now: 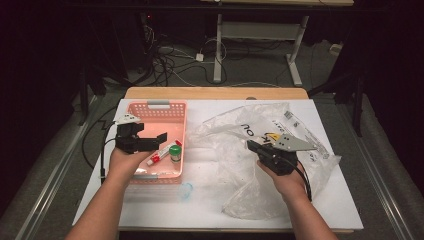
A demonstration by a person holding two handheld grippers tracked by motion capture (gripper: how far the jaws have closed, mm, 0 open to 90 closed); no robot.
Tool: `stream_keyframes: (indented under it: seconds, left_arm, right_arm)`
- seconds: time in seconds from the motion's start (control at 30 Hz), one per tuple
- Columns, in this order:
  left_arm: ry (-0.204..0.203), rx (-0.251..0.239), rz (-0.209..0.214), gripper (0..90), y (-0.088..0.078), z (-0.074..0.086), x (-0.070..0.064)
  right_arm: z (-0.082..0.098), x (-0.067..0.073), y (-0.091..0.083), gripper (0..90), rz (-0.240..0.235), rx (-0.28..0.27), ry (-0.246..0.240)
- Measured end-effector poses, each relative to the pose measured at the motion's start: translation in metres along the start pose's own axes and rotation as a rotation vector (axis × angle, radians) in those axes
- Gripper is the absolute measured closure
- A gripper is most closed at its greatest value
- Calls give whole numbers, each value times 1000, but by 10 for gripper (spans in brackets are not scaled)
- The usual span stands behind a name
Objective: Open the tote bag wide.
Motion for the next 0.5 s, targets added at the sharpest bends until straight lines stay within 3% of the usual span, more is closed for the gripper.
stream_keyframes:
  seconds: [0.2, 0.37, 0.5]
  left_arm:
    - [-2, 48, -24, 0, 10, 0, 7]
    - [13, 152, -42, 2, 18, 2, 11]
    - [-5, 227, -21, 2, 20, 5, 18]
  right_arm:
    - [0, -1, -1, 900, -3, -2, 2]
    - [-1, -1, -1, 900, -2, -4, -1]
    - [0, -2, -1, 900, -2, -3, 1]
Point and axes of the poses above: each handheld gripper's, and its own axes: y roughly forward along the jaws, z roughly out of its underside, x roughly to its left, the point moved 3 cm from there along y, roughly forward along the jaws, and after that the axes turned 4 degrees about -x, right-handed, at the moved point
